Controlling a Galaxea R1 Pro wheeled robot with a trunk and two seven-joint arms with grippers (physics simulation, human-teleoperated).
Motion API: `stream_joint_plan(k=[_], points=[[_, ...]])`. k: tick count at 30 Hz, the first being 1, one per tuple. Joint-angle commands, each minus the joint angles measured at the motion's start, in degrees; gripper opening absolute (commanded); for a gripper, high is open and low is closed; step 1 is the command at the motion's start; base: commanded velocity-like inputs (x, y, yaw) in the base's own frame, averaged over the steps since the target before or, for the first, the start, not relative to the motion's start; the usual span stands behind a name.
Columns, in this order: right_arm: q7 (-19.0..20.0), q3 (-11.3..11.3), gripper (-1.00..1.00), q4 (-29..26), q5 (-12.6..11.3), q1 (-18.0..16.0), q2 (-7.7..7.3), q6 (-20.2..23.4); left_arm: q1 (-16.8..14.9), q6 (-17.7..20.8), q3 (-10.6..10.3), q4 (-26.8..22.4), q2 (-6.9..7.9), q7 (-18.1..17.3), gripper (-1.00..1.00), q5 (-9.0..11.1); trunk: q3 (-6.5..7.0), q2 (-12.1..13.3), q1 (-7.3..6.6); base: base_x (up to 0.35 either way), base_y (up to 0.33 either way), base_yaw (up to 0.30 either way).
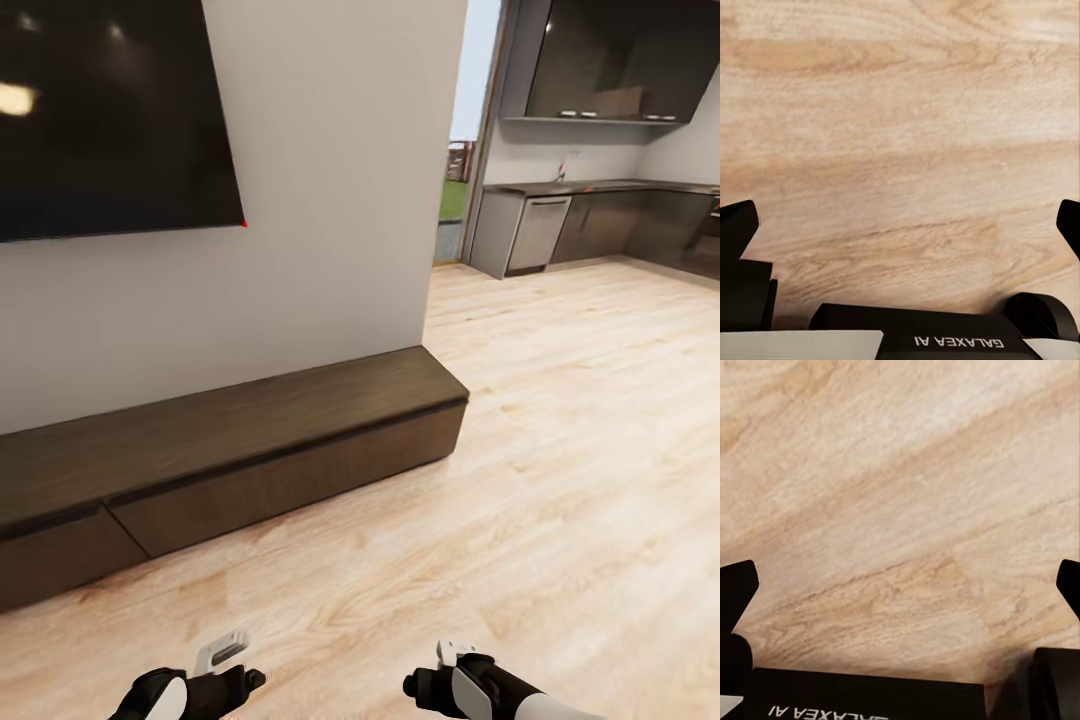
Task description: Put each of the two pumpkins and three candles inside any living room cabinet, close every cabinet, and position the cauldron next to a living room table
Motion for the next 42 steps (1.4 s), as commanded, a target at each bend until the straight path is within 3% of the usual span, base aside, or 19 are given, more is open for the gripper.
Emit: stream_joint_plan(k=[1,12,28,42], points=[[0.0,0.3,1.00,0.0,-0.2,0.0,-0.01,0.2,0.0,0.1,-0.2,-0.1,0.06,0.4,1.00,0.5,-0.10,0.0,-0.01,0.000,-0.005,0.266],[0.0,0.3,1.00,0.0,-0.2,0.0,0.04,0.1,0.0,0.1,-0.2,-0.1,0.06,0.4,1.00,0.5,-0.65,0.0,-0.01,0.000,-0.110,0.266],[0.6,0.3,1.00,0.0,-0.3,0.0,-0.41,0.0,0.0,0.1,-0.2,-0.1,0.06,0.4,1.00,0.5,-1.39,0.0,-0.01,0.000,-0.246,0.263],[0.4,0.3,1.00,0.0,-0.2,0.0,-0.47,-0.5,0.0,0.1,-0.2,-0.1,0.11,0.4,1.00,0.5,-1.48,0.0,-0.01,0.000,-0.250,0.031]])
